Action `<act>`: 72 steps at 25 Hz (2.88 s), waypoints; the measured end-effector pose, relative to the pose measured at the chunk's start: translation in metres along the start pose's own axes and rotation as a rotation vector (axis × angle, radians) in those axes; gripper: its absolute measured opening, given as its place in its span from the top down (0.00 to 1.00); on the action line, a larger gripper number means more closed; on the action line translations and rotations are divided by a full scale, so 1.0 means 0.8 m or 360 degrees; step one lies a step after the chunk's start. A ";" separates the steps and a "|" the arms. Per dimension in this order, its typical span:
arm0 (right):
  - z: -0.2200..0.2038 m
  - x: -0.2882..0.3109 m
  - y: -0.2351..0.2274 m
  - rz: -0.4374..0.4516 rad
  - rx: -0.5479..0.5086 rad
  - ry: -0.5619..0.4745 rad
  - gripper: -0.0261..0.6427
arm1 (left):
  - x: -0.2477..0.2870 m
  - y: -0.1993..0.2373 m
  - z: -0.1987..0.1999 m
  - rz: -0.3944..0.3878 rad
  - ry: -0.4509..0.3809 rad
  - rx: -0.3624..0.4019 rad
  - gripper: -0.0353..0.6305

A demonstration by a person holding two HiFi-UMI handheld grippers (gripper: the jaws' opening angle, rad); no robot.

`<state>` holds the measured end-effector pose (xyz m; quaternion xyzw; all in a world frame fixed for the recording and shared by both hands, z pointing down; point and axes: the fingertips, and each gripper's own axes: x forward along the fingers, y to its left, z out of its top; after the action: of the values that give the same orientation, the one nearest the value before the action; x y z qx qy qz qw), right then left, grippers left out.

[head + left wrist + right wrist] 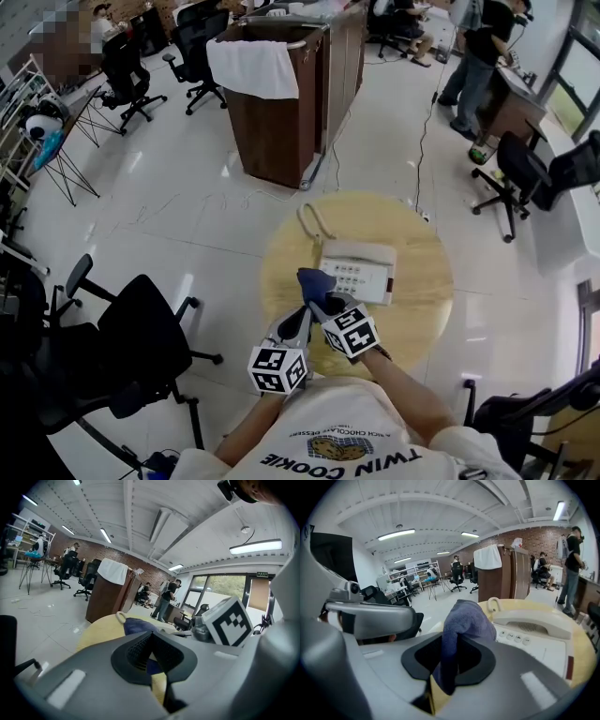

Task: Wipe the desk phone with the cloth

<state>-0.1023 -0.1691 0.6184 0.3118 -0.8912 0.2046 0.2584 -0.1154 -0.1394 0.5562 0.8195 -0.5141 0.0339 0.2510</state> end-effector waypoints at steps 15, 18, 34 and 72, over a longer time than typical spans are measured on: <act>0.057 0.065 -0.047 0.0027 0.0302 0.0017 0.86 | -0.003 0.022 0.012 0.0042 -0.0033 -0.0038 0.96; 0.041 0.074 -0.052 -0.0005 0.0288 0.0113 0.86 | -0.001 0.024 0.019 0.0043 -0.0053 -0.0035 0.96; 0.013 0.056 -0.087 -0.0178 0.0359 0.0258 0.86 | 0.017 -0.005 0.032 -0.0072 -0.0078 0.0008 0.96; -0.032 -0.095 -0.179 -0.0524 0.0403 0.0184 0.86 | 0.037 -0.061 0.009 -0.0275 -0.0028 0.0026 0.96</act>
<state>0.0523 -0.2248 0.6226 0.4708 -0.7792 0.2874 0.2977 -0.0608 -0.1501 0.5404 0.8630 -0.4435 0.0091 0.2419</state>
